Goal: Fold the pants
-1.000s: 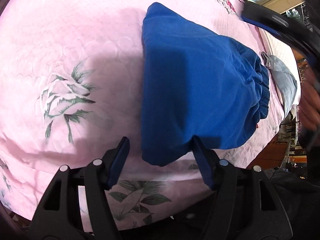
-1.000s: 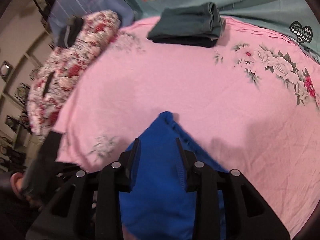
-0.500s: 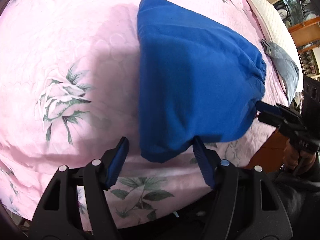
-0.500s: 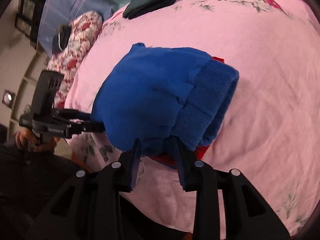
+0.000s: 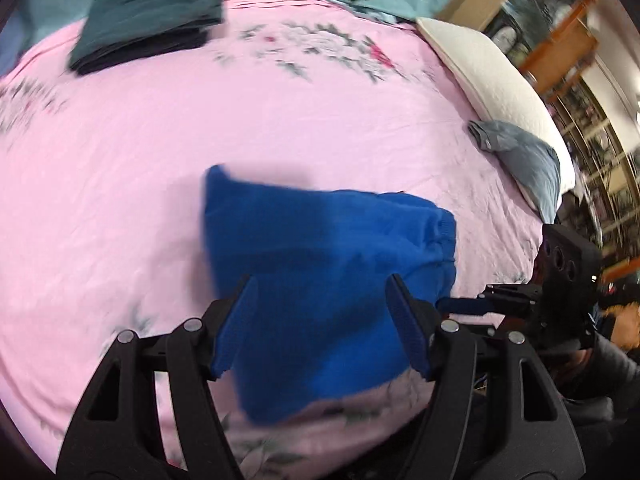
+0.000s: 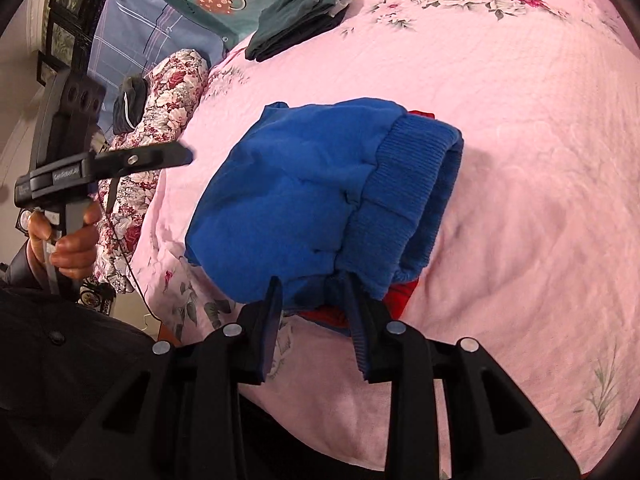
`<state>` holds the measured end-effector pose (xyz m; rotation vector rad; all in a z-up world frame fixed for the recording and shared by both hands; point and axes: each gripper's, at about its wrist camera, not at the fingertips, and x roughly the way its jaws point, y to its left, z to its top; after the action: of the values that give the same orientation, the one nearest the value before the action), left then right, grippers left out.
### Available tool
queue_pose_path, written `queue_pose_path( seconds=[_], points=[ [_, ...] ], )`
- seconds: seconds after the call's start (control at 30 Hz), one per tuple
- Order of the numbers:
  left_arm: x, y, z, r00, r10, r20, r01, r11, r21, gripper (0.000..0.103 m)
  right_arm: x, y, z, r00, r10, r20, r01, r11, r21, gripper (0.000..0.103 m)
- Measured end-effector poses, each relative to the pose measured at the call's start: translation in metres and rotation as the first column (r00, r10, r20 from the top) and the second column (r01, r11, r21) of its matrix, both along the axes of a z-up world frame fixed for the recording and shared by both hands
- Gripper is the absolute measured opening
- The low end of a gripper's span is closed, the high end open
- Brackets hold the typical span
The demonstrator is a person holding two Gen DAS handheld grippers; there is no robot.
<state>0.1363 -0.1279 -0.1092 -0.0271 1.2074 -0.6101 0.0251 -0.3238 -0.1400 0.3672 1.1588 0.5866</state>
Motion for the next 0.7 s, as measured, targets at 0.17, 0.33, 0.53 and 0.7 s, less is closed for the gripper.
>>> queue_pose_path(
  seconds=[0.17, 0.33, 0.53, 0.7],
  points=[
    [-0.002, -0.048, -0.052, 0.996, -0.087, 0.023, 0.081, 0.976, 0.203, 0.071, -0.004, -0.006, -0.003, 1.000, -0.003, 0.002, 0.003, 1.000, 0.019, 0.032],
    [-0.005, -0.066, -0.051, 0.992, -0.117, 0.056, 0.097, 0.956, 0.276, 0.077, -0.008, -0.012, 0.019, 0.999, -0.035, 0.012, 0.035, 0.999, -0.036, 0.036],
    [-0.009, -0.067, -0.054, 0.995, -0.074, 0.068, 0.051, 0.956, 0.287, 0.080, 0.029, -0.020, 0.048, 0.992, -0.075, 0.100, 0.060, 0.987, 0.147, 0.036],
    [-0.014, -0.066, -0.055, 0.995, -0.038, 0.092, 0.009, 0.954, 0.301, 0.081, 0.081, -0.011, 0.014, 0.991, -0.097, 0.088, 0.095, 0.995, 0.025, 0.033]
  ],
)
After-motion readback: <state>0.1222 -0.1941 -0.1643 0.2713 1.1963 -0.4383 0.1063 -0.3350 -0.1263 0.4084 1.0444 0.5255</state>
